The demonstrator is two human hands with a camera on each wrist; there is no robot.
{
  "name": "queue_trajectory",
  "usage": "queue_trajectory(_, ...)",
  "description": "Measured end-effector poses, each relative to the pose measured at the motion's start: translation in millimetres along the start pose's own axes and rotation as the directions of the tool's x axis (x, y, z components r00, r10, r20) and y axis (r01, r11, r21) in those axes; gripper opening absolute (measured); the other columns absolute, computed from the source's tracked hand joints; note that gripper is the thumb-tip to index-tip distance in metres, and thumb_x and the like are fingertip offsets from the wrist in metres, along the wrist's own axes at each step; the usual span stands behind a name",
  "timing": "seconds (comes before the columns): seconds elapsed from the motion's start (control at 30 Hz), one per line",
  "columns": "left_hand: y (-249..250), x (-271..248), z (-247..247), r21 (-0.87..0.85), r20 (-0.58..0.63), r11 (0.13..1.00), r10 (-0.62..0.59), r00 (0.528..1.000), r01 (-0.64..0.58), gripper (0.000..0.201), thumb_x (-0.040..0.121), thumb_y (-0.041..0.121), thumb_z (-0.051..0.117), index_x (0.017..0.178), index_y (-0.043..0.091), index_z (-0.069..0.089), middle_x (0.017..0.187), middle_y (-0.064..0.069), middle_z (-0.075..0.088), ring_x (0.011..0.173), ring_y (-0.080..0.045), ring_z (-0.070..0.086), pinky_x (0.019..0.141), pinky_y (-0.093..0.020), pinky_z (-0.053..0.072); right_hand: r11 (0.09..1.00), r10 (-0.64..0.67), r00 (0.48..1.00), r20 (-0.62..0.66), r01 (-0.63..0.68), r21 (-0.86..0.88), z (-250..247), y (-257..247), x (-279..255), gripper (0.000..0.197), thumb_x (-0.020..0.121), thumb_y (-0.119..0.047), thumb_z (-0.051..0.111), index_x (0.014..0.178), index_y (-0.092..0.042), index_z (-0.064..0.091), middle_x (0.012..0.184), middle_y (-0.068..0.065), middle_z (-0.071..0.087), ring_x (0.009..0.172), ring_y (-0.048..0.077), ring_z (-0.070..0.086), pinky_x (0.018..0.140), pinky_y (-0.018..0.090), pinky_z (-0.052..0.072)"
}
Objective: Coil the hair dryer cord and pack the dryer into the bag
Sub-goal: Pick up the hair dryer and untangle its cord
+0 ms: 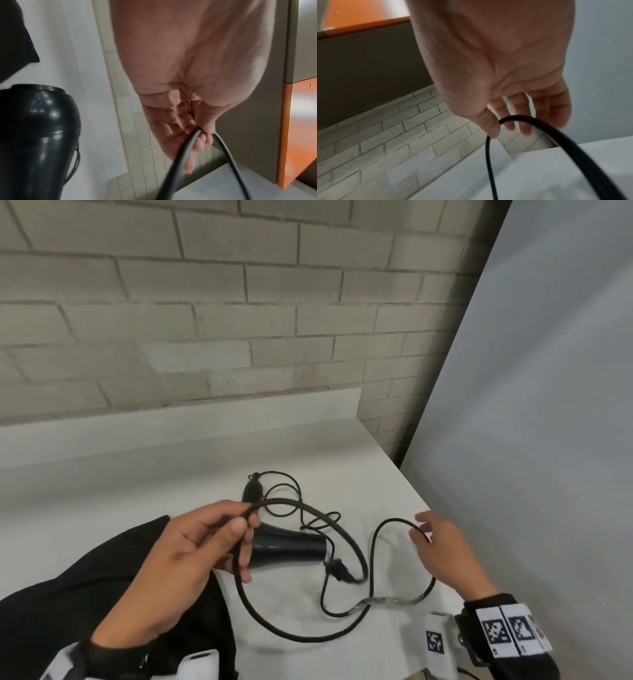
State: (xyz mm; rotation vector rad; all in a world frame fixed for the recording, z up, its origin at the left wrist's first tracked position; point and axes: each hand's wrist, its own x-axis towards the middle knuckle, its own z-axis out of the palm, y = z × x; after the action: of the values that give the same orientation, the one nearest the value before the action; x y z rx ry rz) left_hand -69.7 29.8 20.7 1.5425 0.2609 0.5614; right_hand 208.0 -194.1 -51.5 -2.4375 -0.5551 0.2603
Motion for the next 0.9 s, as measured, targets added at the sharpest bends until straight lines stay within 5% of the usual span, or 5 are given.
queue_trajectory(0.17,13,15,22,0.056,-0.003,0.998,-0.005,1.000,0.005,0.021,0.089,0.020,0.056,0.091,0.015,0.076,0.070,-0.008,0.058,0.058,-0.019,0.054,0.055,-0.030,0.053,0.800,-0.278,0.897,-0.343,0.414,0.434,-27,-63,-53,0.032,0.090,-0.045,0.058,0.114,-0.024,0.061,0.114,-0.009,0.065,0.106,0.012,0.061,0.086,0.022,0.050)
queue_trajectory(0.33,13,31,61,0.119,0.112,0.992,0.031,0.993,-0.044,0.017,0.093,0.021,0.062,0.098,0.013,0.076,0.064,-0.004,0.060,0.054,-0.018,0.056,0.052,-0.032,0.053,0.654,-0.616,0.778,-0.125,0.593,0.469,-31,-107,-86,0.072,0.082,-0.061,0.058,0.142,-0.026,0.038,0.134,-0.014,0.056,0.128,0.009,0.050,0.102,0.018,0.039)
queue_trajectory(0.47,5,35,83,0.123,0.218,0.991,0.034,0.975,-0.062,0.018,0.098,0.021,0.059,0.095,0.012,0.075,0.067,-0.001,0.062,0.059,-0.018,0.060,0.056,-0.040,0.059,0.687,-0.639,0.765,-0.080,0.614,0.389,-29,-110,-77,0.020,0.093,-0.040,0.057,0.105,-0.026,0.065,0.092,-0.009,0.069,0.088,0.007,0.065,0.077,0.019,0.049)
queue_trajectory(0.6,-23,33,82,0.256,0.243,0.966,-0.017,0.970,-0.047,0.026,0.099,0.037,0.051,0.111,0.022,0.069,0.085,0.005,0.071,0.084,-0.007,0.069,0.083,-0.029,0.057,0.718,-0.533,0.827,-0.182,0.555,0.421,-41,-93,-67,0.032,0.091,-0.050,0.055,0.075,-0.023,0.063,0.065,-0.003,0.060,0.059,0.011,0.051,0.057,0.022,0.042)
queue_trajectory(0.9,-92,60,34,0.962,0.242,0.199,-0.326,0.914,-0.184,0.080,0.080,0.045,0.071,0.146,0.025,0.031,0.146,0.003,0.038,0.138,-0.019,0.033,0.121,-0.040,0.018,0.719,-0.351,0.856,-0.378,0.506,0.477,-83,-59,-53,0.020,0.091,-0.026,0.053,0.077,-0.018,0.063,0.065,0.008,0.057,0.060,0.010,0.045,0.055,0.010,0.038)
